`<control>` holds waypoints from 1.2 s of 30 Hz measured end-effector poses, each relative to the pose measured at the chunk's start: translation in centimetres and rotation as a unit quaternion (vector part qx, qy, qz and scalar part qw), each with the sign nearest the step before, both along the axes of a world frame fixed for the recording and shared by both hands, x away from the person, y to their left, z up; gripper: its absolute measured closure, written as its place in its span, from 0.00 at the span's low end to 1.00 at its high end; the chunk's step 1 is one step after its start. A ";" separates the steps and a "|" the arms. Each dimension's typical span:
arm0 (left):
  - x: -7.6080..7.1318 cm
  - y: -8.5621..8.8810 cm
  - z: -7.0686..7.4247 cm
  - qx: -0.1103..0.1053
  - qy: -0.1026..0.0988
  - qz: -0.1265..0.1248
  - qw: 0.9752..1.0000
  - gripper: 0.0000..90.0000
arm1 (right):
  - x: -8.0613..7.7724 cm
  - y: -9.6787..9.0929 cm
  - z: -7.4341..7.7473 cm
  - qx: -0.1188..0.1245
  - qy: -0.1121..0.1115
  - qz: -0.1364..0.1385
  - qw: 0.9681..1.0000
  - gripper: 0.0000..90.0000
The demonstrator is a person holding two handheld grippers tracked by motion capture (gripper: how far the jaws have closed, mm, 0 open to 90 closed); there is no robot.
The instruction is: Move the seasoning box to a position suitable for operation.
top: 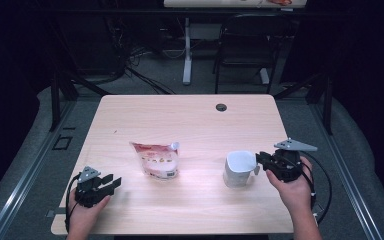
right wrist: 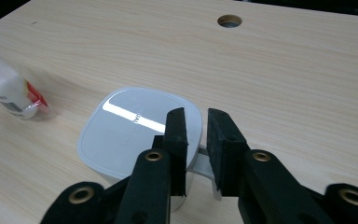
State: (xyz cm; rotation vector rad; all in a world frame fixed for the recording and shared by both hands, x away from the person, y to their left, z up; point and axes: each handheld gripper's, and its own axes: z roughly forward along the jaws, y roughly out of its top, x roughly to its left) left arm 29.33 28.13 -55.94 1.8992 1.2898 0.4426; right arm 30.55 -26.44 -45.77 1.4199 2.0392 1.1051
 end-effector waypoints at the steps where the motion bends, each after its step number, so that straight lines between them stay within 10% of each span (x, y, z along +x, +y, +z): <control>1: 0.0 0.0 0.0 -0.001 -0.001 0.001 1.000 0.66 | 0.1 0.0 0.0 0.000 0.005 0.006 1.000 0.93; 11: -0.3 0.4 0.0 -0.004 -0.004 0.014 1.000 0.66 | 1.1 1.2 0.2 -0.032 0.006 0.011 0.999 1.00; 36: -0.1 0.3 -0.3 -0.004 0.001 0.010 1.000 0.66 | 1.8 0.3 -1.6 0.021 0.032 -0.001 0.999 1.00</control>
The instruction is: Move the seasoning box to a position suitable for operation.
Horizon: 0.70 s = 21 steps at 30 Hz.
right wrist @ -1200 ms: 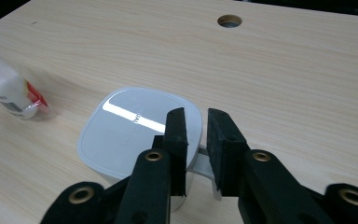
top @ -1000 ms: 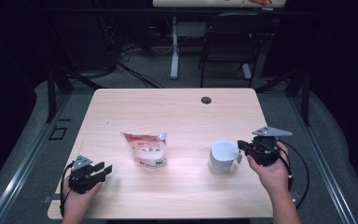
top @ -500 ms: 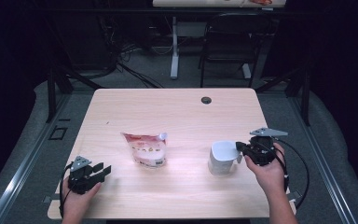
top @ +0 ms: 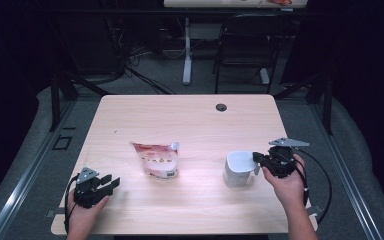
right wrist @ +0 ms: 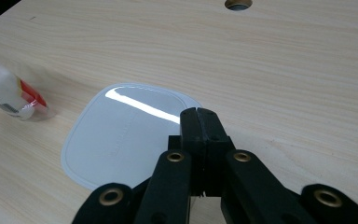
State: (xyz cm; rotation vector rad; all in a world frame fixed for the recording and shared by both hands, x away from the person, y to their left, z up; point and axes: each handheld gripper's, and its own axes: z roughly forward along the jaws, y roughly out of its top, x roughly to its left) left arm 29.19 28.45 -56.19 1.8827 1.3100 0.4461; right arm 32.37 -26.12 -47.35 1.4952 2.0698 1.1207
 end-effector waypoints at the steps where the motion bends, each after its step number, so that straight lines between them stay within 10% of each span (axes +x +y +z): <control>1: 0.0 0.0 0.0 0.001 0.000 0.000 1.000 0.66 | 0.0 -0.1 0.0 0.000 0.001 0.001 1.000 1.00; 21: 0.0 0.0 0.1 0.001 -0.003 0.000 1.000 0.66 | 0.1 -0.9 -0.4 0.038 0.005 -0.006 0.999 1.00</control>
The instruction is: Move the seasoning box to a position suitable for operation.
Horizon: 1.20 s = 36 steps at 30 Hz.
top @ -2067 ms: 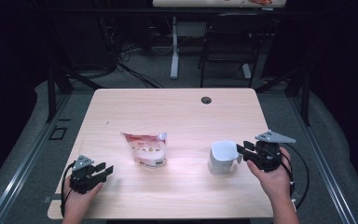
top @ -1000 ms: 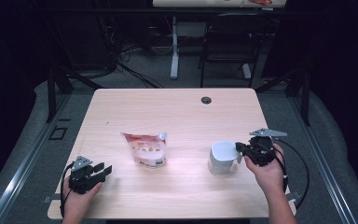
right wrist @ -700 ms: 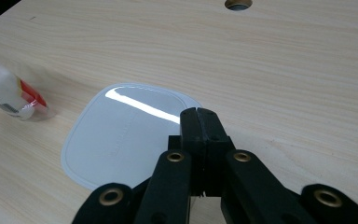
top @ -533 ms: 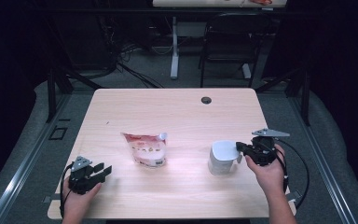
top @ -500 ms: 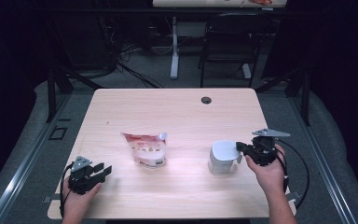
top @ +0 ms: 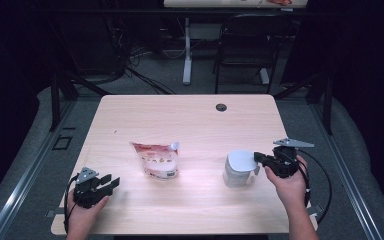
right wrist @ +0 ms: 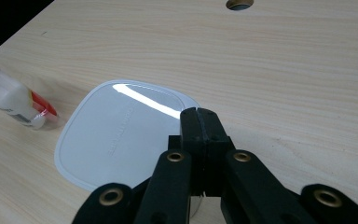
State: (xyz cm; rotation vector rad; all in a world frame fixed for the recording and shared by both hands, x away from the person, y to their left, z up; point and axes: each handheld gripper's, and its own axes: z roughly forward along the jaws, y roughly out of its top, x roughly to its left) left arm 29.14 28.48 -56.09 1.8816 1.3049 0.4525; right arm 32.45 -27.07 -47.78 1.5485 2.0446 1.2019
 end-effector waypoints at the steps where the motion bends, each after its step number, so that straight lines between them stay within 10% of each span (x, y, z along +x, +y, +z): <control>1: 0.0 0.0 0.0 0.000 0.000 0.000 1.000 0.66 | 0.0 0.0 0.0 0.002 0.000 0.000 1.000 1.00; 36: 0.0 0.0 0.1 0.001 -0.001 0.000 1.000 0.66 | 0.2 -1.1 -0.6 0.049 0.009 -0.009 0.999 1.00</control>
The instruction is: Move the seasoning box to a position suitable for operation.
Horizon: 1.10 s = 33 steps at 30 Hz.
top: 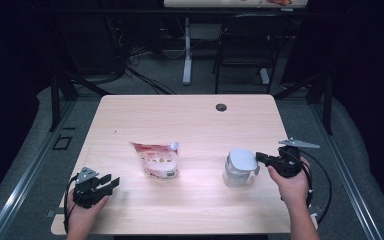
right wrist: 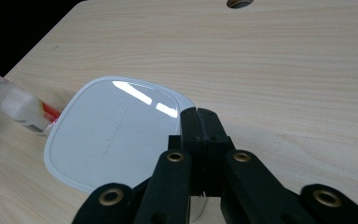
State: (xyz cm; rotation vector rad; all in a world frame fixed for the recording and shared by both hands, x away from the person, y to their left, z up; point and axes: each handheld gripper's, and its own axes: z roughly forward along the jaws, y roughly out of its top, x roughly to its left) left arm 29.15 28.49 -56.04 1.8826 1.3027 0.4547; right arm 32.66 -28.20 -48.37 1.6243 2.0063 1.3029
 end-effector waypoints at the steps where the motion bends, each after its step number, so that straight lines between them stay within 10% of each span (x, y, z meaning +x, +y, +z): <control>1: 0.0 0.0 0.0 0.000 0.000 0.000 1.000 0.66 | 0.0 0.0 0.0 0.000 0.000 0.000 1.000 1.00; 33: 0.0 0.0 0.0 -0.002 -0.001 0.001 1.000 0.66 | 0.0 -0.1 -0.1 -0.008 0.004 -0.001 1.000 1.00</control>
